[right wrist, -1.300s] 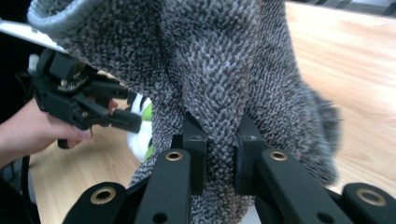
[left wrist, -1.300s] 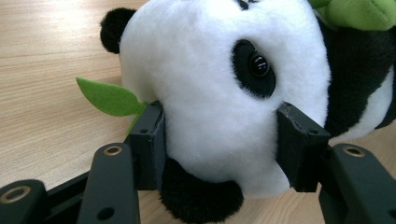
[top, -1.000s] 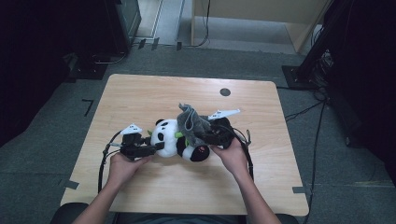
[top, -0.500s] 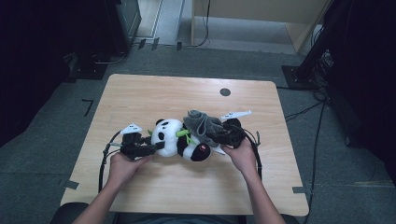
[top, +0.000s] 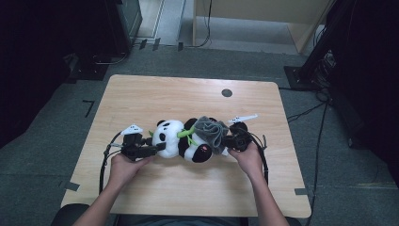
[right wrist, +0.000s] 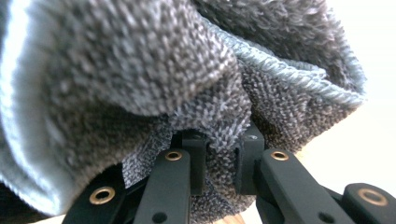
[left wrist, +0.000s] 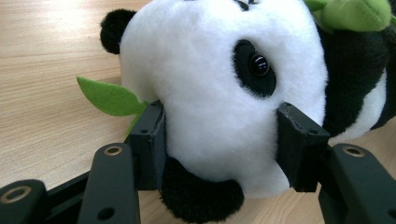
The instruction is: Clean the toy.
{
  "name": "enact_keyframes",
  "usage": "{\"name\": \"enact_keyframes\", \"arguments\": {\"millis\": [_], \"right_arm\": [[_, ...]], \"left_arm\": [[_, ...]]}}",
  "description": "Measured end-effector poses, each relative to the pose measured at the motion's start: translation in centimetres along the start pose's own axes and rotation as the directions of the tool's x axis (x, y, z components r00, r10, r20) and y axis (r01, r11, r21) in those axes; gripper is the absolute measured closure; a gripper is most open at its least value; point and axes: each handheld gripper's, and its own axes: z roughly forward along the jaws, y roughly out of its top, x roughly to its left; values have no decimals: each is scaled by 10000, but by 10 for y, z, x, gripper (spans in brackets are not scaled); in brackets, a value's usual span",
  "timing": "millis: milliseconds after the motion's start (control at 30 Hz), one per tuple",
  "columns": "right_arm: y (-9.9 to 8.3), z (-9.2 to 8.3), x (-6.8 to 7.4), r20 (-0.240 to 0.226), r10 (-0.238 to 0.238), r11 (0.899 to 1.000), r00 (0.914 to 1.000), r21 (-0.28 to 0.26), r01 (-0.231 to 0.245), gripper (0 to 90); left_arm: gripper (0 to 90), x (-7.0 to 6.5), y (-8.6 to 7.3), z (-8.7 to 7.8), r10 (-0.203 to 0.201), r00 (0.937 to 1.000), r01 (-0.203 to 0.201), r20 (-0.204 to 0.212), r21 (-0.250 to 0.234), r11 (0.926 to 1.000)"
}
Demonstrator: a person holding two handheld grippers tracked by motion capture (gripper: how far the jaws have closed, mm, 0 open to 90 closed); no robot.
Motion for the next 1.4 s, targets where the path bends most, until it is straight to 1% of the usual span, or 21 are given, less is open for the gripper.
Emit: {"name": "enact_keyframes", "arguments": {"millis": [100, 167, 367, 500, 533, 633, 700, 800, 867, 933, 1067, 1133, 1267, 1400], "right_arm": [[-2, 2, -4, 102, 24, 10000, 9999, 52, -25, 799], [-4, 4, -7, 250, 60, 9999, 9997, 129, -63, 799], [-7, 8, -18, 778, 380, 9976, 9962, 543, -422, 799], [-8, 5, -25, 1102, 522, 9969, 9925, 527, -583, 800], [-8, 4, -27, 1194, 541, 9970, 9914, 477, -602, 801], [-9, -4, -34, 1380, 798, 9962, 9872, 235, -838, 802], [-9, -10, -37, 1445, 1071, 9941, 9837, 3, -1083, 802], [-6, -23, -37, 1463, 1109, 9935, 9830, -436, -1056, 804], [-3, -31, -34, 1371, 1089, 9923, 9845, -741, -995, 804], [1, -40, -28, 1224, 960, 9911, 9878, -1032, -835, 805], [13, -55, -8, 912, 473, 9878, 9947, -1522, -330, 808], [20, -60, 4, 848, 127, 9870, 9963, -1609, 11, 808], [30, -65, 29, 593, -403, 9833, 9974, -1748, 501, 809], [39, -66, 55, 283, -1013, 9784, 9944, -1780, 1048, 809]], "left_arm": [[426, 0, 0, 0, -29, 10000, 29, 18, -4, 10000], [426, 1, 0, 0, -40, 10000, 40, 26, -6, 10000], [426, 2, 0, 0, -54, 10000, 54, 58, 4, 10000], [427, 2, 0, 0, -45, 10000, 45, 54, 12, 10000], [427, 2, 0, 0, -36, 10000, 36, 47, 10, 10000], [426, 1, 0, 0, -15, 10000, 15, 24, 15, 10000], [427, 1, 0, 0, -6, 10000, 6, 12, 11, 10000], [427, 1, 0, 0, -8, 10000, 8, 4, -2, 10000], [427, 1, 0, 0, 2, 10000, -2, -10, -7, 10000], [427, 1, 0, 0, 23, 10000, -23, -12, -13, 10000], [426, 1, -1, 0, 48, 10000, -48, -24, -65, 10000], [426, 1, -1, 0, 55, 10000, -55, -33, -88, 9999], [426, 0, -1, 0, 12, 10000, -12, -48, -135, 9999], [425, -1, -1, -1, 27, 10000, -28, -76, -131, 9999]]}}
